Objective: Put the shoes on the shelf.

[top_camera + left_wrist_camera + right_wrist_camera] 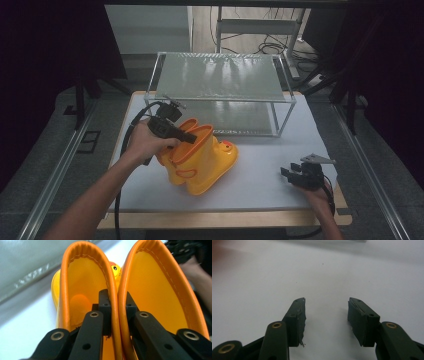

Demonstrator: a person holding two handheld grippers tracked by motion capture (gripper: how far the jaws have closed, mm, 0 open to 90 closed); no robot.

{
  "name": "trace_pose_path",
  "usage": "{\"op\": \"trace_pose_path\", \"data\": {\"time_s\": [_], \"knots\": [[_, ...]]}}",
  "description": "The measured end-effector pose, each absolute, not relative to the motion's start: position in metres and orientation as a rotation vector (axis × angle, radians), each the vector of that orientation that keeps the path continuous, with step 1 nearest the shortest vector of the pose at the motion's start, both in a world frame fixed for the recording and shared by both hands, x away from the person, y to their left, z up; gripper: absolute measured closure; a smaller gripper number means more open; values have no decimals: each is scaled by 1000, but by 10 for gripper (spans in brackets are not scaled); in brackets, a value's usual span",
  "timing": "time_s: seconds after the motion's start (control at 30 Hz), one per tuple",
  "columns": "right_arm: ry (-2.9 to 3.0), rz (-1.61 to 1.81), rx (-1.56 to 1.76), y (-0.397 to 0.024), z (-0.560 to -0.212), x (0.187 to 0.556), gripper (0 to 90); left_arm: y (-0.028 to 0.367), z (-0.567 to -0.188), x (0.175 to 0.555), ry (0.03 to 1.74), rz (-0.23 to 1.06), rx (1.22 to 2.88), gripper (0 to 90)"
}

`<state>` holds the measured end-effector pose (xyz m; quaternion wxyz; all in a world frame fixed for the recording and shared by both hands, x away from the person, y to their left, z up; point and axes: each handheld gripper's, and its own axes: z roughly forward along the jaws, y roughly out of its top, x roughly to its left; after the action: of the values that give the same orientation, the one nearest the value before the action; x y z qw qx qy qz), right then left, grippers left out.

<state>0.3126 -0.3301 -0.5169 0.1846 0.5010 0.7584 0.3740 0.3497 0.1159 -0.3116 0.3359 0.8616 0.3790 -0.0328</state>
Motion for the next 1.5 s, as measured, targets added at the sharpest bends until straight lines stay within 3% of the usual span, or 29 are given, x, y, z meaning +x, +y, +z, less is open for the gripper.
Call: {"op": "trace_pose_path", "data": {"time_s": [0.77,1.13,1.5], "knots": [[2125,1061,1426,-335,-517,314,487,56,-190,349,779,-50,2211,823],[2114,1072,1441,-338,-516,314,488,40,-151,375,834,-44,2175,823],[2100,1073,1448,-341,-516,315,492,44,-136,423,1023,37,2078,822]]}}
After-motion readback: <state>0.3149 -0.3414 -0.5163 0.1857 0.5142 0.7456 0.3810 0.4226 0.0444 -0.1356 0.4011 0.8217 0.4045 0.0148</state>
